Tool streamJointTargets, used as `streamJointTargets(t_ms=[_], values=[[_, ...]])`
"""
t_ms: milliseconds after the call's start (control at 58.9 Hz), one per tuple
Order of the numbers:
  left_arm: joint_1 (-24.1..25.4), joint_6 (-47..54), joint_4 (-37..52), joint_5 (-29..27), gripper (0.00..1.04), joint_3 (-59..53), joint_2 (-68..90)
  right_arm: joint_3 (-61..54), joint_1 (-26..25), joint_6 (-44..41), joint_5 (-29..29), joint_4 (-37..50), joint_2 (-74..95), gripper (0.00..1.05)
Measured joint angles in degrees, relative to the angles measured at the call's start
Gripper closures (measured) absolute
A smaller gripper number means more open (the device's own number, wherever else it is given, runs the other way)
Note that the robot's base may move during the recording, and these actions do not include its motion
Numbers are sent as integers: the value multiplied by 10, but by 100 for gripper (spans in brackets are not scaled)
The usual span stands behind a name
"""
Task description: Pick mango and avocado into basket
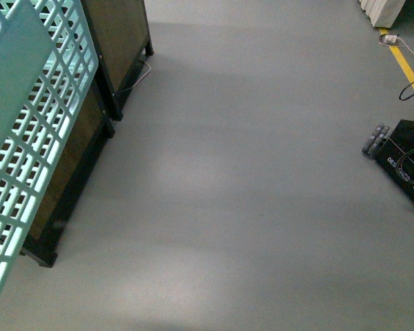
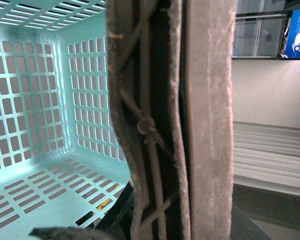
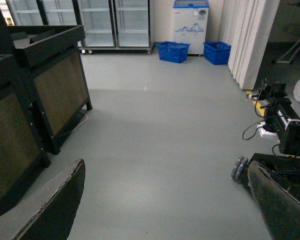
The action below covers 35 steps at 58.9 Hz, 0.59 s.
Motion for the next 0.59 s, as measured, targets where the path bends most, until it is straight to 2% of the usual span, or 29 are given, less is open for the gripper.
streamJointTargets(t_ms=[594], values=[[0, 0, 0, 0, 89, 2, 0, 0, 0, 0, 1, 0, 0, 9]])
